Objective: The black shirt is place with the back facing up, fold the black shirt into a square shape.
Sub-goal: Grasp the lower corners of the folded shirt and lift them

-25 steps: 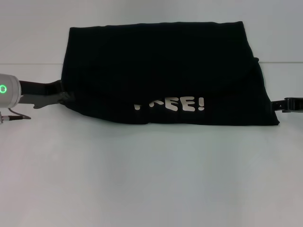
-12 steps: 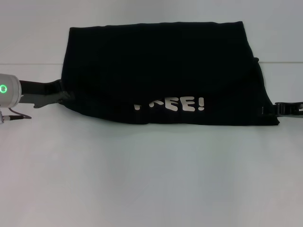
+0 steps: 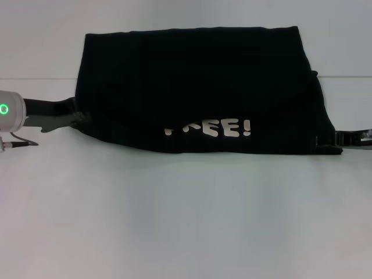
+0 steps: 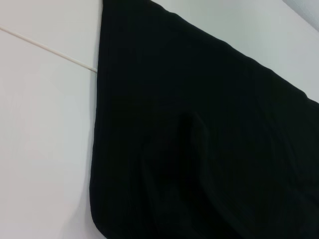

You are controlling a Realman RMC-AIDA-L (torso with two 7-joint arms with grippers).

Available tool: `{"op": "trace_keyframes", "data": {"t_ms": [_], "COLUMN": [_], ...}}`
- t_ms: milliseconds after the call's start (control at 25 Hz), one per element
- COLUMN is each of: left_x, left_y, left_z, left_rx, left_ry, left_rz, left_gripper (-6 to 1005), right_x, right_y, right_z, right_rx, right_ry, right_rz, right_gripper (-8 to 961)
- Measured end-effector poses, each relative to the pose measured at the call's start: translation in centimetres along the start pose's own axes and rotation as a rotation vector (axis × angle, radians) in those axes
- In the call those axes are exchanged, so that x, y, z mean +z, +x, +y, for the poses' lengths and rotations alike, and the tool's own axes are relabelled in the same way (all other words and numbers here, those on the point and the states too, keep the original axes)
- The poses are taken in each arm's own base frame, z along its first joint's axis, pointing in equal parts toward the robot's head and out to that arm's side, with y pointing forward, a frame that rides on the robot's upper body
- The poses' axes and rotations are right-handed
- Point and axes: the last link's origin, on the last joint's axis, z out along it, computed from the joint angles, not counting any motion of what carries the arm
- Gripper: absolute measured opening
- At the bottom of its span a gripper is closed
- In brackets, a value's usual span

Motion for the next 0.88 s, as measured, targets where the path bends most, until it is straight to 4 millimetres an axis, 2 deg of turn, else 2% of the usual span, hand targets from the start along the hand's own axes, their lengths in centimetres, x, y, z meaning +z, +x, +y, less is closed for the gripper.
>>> {"op": "trace_keyframes", "data": {"t_ms": [400, 720, 880], "left_x": [0.07, 0.1, 0.09], "left_y": [-0.09, -0.17, -0.12], "left_z": [0.06, 0.03, 0.05], "left_rx": [-0.002, -0.007, -0.006], "left_ry": [-0.002, -0.002, -0.002], "left_rz": [-0.002, -0.003, -0.002], "left_gripper": [-1, -1, -1], "right_x": [-0.04, 0.0, 0.25], "right_y": [-0.69, -0.65, -0.61], "right_z": [0.59, -0.21, 0.16], "right_rx": [-0.002, -0.002, -0.01], "right_ry": [-0.021, 0.042, 0.036], "right_rz": [-0.01, -0.003, 0.0], "right_gripper": [645, 640, 627]}}
